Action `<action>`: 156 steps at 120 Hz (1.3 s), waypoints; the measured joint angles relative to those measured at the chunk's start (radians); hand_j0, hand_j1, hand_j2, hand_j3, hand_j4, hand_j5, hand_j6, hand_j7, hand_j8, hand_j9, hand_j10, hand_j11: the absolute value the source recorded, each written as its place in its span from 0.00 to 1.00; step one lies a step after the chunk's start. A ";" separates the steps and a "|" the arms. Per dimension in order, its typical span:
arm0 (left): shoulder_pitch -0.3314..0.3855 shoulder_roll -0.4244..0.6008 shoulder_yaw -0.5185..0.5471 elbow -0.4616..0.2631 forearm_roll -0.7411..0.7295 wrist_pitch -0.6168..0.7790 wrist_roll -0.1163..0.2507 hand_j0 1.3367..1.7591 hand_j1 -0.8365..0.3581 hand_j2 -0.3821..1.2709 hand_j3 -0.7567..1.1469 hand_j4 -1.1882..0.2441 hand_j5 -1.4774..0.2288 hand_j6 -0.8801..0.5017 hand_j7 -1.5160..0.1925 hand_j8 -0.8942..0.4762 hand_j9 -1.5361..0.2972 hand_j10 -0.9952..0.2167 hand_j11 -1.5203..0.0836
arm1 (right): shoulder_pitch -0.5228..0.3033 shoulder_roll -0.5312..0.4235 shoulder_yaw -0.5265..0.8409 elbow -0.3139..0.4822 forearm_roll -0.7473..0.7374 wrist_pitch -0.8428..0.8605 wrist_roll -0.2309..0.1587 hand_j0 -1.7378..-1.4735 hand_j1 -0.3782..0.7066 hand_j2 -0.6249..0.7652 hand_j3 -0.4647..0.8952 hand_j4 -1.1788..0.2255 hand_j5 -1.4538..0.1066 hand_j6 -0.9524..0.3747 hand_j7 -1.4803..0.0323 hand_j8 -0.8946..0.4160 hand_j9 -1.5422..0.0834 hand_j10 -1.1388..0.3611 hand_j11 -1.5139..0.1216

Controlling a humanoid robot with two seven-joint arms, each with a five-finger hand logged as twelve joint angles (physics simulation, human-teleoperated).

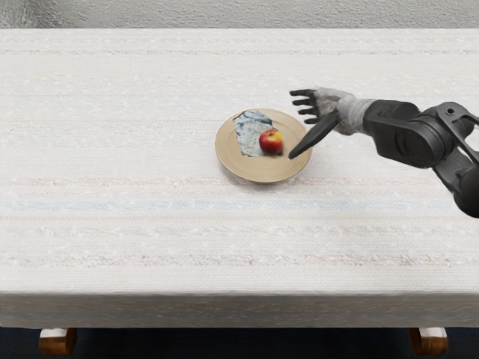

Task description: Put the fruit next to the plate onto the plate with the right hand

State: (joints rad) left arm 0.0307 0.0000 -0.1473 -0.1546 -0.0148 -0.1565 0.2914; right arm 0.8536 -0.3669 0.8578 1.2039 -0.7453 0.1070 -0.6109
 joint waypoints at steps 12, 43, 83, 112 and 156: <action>0.000 0.000 0.000 0.000 0.000 0.000 0.000 0.76 0.98 0.23 0.40 0.82 0.86 0.63 0.88 0.65 0.83 0.81 0.94 | -0.111 -0.034 0.226 -0.006 0.048 0.285 0.000 0.30 0.06 0.45 0.34 0.81 0.90 0.69 0.95 0.66 0.92 0.74 0.90; 0.000 0.000 0.000 0.000 0.000 0.000 0.000 0.76 0.98 0.23 0.40 0.82 0.86 0.63 0.88 0.65 0.83 0.81 0.94 | -0.299 -0.109 0.516 -0.101 0.291 0.486 0.000 0.30 0.04 0.45 0.34 0.83 0.92 0.71 0.97 0.68 0.94 0.75 0.92; 0.002 0.000 0.000 0.000 0.000 0.000 0.000 0.76 0.98 0.23 0.40 0.82 0.86 0.63 0.88 0.65 0.83 0.81 0.94 | -0.419 -0.164 0.581 -0.130 0.474 0.503 0.000 0.30 0.03 0.45 0.34 0.84 0.93 0.72 0.98 0.68 0.95 0.76 0.92; 0.002 0.000 0.000 0.001 -0.001 0.000 0.000 0.76 0.98 0.23 0.40 0.82 0.86 0.63 0.88 0.65 0.83 0.81 0.94 | -0.425 -0.165 0.584 -0.132 0.482 0.504 0.000 0.30 0.03 0.45 0.34 0.84 0.93 0.72 0.98 0.68 0.95 0.76 0.93; 0.002 0.000 0.000 0.001 -0.001 0.000 0.000 0.76 0.98 0.23 0.40 0.82 0.86 0.63 0.88 0.65 0.83 0.81 0.94 | -0.426 -0.165 0.584 -0.132 0.482 0.504 0.000 0.30 0.03 0.45 0.34 0.84 0.93 0.72 0.98 0.68 0.95 0.76 0.93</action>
State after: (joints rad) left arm 0.0322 0.0000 -0.1474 -0.1534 -0.0153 -0.1565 0.2914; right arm 0.4279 -0.5323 1.4419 1.0722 -0.2628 0.6110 -0.6109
